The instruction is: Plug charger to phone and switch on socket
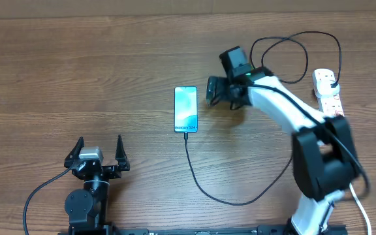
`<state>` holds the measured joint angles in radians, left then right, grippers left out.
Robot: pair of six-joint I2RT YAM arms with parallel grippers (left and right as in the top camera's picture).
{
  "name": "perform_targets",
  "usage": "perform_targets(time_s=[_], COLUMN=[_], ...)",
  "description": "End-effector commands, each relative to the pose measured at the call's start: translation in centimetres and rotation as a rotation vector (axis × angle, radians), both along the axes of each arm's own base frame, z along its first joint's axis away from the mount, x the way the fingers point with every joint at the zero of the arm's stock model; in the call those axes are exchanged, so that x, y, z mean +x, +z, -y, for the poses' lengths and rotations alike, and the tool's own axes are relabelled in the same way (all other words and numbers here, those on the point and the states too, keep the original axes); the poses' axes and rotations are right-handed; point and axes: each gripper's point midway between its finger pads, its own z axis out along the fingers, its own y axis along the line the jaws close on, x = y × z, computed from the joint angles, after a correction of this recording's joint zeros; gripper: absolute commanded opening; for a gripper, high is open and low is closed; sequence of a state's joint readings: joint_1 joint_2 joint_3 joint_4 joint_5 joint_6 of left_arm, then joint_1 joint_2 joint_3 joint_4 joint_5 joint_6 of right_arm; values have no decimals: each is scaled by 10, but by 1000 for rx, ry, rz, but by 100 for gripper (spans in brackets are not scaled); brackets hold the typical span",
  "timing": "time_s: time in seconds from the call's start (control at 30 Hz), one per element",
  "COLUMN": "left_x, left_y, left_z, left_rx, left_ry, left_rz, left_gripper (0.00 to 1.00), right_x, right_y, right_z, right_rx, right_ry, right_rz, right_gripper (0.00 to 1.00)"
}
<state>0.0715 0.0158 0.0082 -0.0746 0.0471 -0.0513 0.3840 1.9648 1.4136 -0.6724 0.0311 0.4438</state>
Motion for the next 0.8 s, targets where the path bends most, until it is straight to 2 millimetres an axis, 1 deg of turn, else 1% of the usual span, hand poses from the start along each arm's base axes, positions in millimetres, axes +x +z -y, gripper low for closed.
perform_targets(time_s=[0.0, 0.07, 0.1, 0.13, 0.17, 0.2, 0.23, 0.27, 0.33, 0.37, 0.4, 0.47, 0.5, 0.57, 0.6, 0.67, 0.7, 0.73, 0.77], left_x=[0, 0, 0, 0, 0, 0, 0, 0, 0, 0, 0, 0, 0, 0, 0, 0, 0, 0, 0], left_y=[-1, -1, -1, -1, -1, -1, -1, -1, -1, -1, -1, -1, -1, -1, -1, -1, -1, -1, -1], left_z=[-1, -1, -1, -1, -1, -1, -1, -1, -1, -1, -1, -1, -1, -1, -1, -1, -1, -1, -1], left_rx=[16, 16, 16, 16, 16, 16, 16, 16, 16, 16, 16, 16, 16, 16, 16, 16, 16, 16, 16], left_ry=[6, 6, 6, 6, 6, 6, 6, 6, 6, 6, 6, 6, 6, 6, 6, 6, 6, 6, 6], left_rz=[1, 1, 1, 1, 1, 1, 1, 1, 1, 1, 1, 1, 1, 1, 1, 1, 1, 1, 1], left_gripper=[100, 100, 100, 100, 99, 99, 100, 100, 100, 100, 100, 100, 100, 100, 100, 100, 100, 100, 100], right_x=[15, 10, 7, 2, -4, -13, -18, -27, -36, -39, -44, -55, -56, -72, -80, -97, -109, -116, -128], right_y=[109, 146, 154, 161, 163, 161, 159, 151, 139, 134, 119, 84, 80, 42, 29, 5, -8, -14, -25], right_z=[33, 62, 73, 91, 104, 121, 128, 141, 151, 153, 154, 148, 146, 138, 136, 132, 128, 127, 127], right_rx=[-55, -121, -125, -129, -129, -124, -119, -110, -102, -97, -90, -51, -44, 6, 23, 57, 78, 86, 84], right_ry=[-84, -54, -66, -102, -126, -155, -169, -194, -214, -217, -219, -200, -196, -167, -163, -145, -131, -126, -124], right_rz=[278, 353, 361, 361, 351, 327, 318, 300, 294, 296, 307, 327, 328, 338, 343, 347, 336, 323, 295], right_gripper=[100, 100, 100, 100, 100, 100, 100, 100, 100, 100, 100, 100, 100, 100, 100, 100, 100, 100, 100])
